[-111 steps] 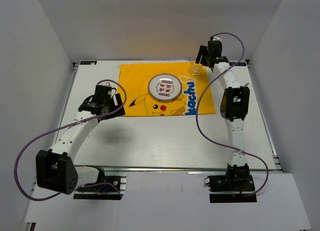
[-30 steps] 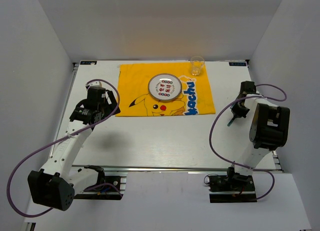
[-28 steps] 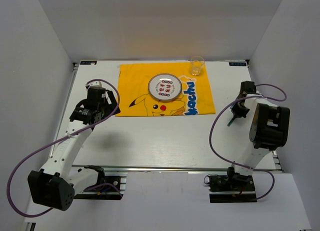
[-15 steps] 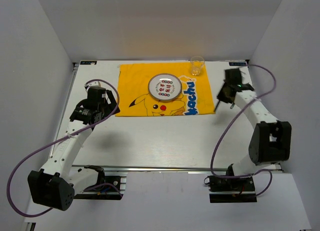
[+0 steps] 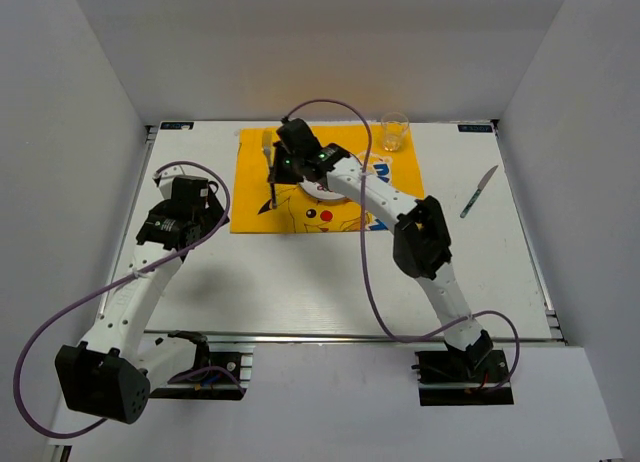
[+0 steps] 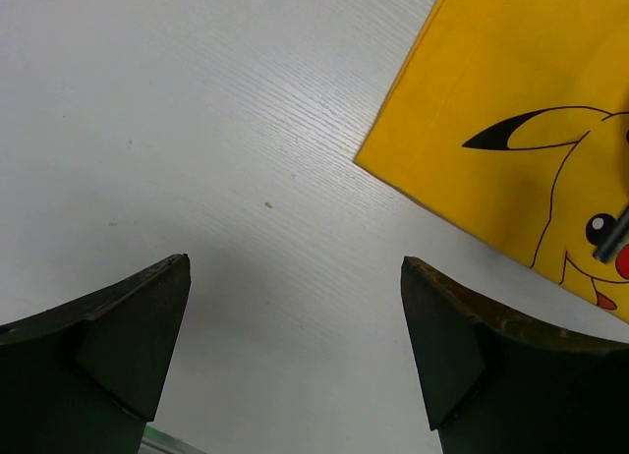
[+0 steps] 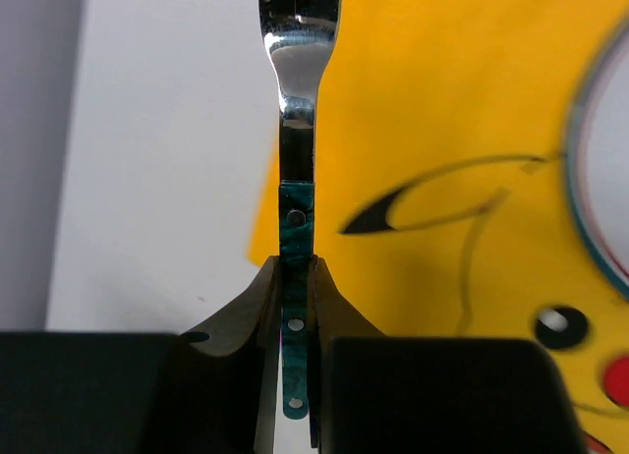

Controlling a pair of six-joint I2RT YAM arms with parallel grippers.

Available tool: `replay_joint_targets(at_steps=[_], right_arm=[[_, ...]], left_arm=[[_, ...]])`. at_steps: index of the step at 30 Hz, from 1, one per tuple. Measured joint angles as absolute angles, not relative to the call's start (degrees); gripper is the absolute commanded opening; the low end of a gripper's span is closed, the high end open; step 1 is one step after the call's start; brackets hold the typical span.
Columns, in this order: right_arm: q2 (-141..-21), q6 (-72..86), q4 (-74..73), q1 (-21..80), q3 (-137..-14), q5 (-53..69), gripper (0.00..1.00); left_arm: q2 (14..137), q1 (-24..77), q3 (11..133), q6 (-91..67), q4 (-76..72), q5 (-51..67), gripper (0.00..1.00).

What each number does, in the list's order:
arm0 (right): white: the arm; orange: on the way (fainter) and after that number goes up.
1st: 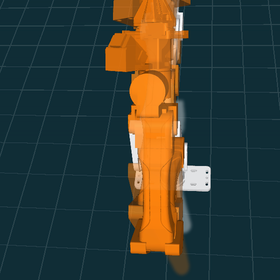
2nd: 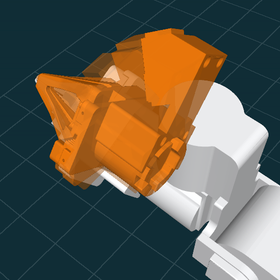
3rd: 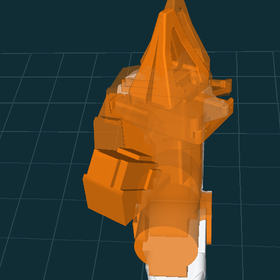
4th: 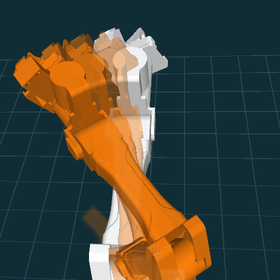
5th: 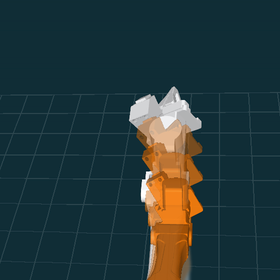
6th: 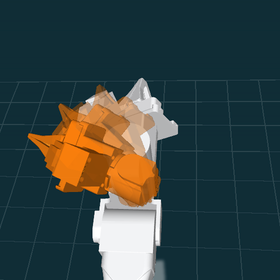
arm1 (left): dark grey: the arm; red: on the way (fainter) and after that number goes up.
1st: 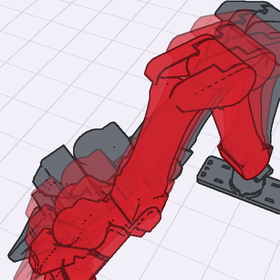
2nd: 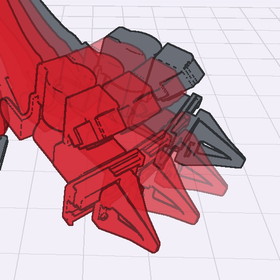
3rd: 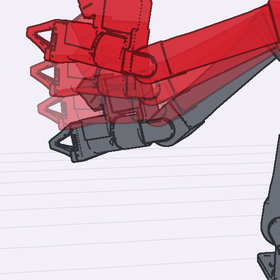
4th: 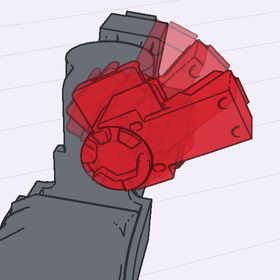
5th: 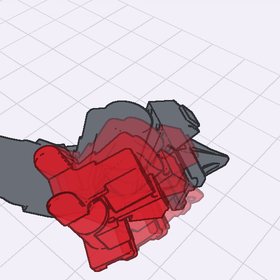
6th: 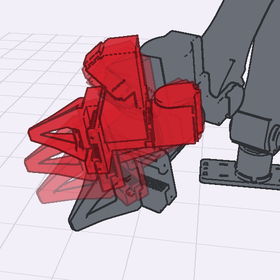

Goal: Set the dinner table for one person

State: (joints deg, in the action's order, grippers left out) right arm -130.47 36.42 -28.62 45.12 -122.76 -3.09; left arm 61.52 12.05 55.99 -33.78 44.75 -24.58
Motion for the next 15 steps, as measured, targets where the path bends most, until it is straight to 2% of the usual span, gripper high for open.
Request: replay_joint_targets(at_steps=[3, 15], right_arm=[[-135.4, 38.1, -27.0, 46.8, -130.3, -0.6, 0.0], [-144.3, 42.0, -22.9, 44.1, -131.5, 1.2, 0.0]], left_arm=[[61.3, 12.1, 56.0, -34.2, 44.9, -25.1, 0.98], [60.5, 12.1, 56.0, -34.5, 44.8, -25.0, 0.98]])
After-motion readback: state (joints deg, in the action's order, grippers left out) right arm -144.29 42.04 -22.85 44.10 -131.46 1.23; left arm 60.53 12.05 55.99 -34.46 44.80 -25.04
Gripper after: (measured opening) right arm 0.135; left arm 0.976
